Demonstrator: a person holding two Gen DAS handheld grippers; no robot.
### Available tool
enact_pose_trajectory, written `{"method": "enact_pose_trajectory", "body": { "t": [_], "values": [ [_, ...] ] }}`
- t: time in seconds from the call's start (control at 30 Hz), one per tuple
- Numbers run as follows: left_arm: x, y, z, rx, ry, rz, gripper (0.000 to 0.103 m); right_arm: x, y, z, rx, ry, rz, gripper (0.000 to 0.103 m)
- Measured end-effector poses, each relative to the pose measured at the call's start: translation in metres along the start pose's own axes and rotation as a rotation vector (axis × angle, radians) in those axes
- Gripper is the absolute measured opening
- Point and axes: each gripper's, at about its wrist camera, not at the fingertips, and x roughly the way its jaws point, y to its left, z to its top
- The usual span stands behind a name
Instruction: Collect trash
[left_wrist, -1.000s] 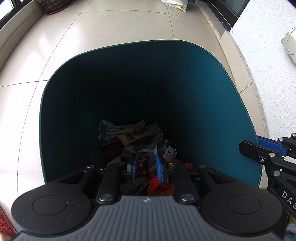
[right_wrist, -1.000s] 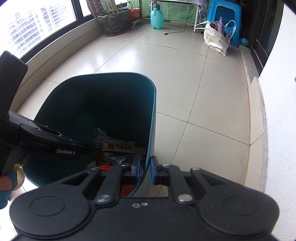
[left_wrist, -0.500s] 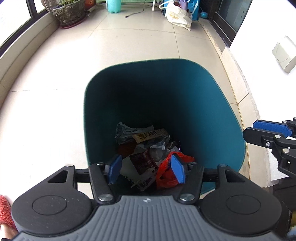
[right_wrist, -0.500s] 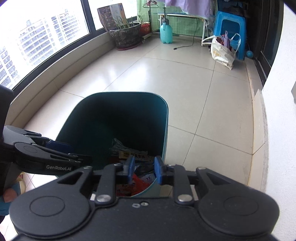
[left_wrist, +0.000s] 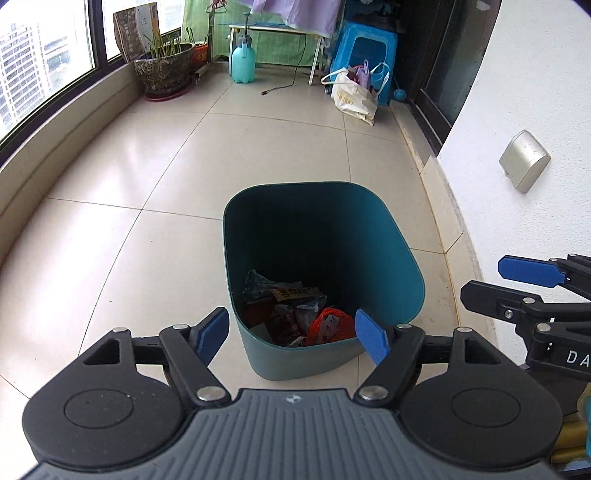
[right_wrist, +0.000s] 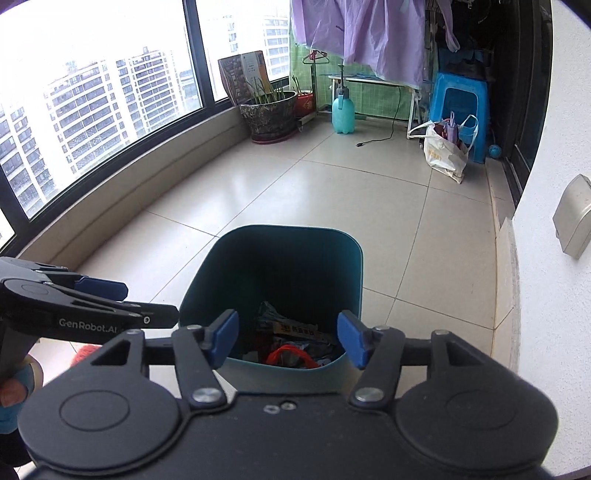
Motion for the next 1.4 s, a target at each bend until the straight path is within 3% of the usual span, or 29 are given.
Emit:
{"method": "enact_pose_trajectory", "body": {
  "t": [0.37,0.47,0.8,0.93,1.4],
  "values": [
    [-0.036,0.005,-0.023,0.015,-0.100,-0.027,0.081,-0.032,0.011,-0.011,0.050,-0.125,-0.028,0.098],
    [-0.042,0.008,-0.030,0.001,-0.121,-0.047,0.082,-0.034,0.011,-0.017,0.061,-0.163,-0.038,0.103],
    [-0.057,0.011,-0.043,0.015,-0.183,-0.023,0.082,-0.038,0.032,-0.031,0.045,-0.261,-0.097,0.103],
    [-0.056,0.014,-0.047,0.010,-0.181,-0.018,0.082,-0.025,0.034,-0.030,0.023,-0.238,-0.126,0.103],
    [-0.054,0.019,-0.053,0.029,-0.221,-0.013,0.082,-0.014,0.043,-0.037,0.015,-0.200,-0.104,0.103]
  ]
}}
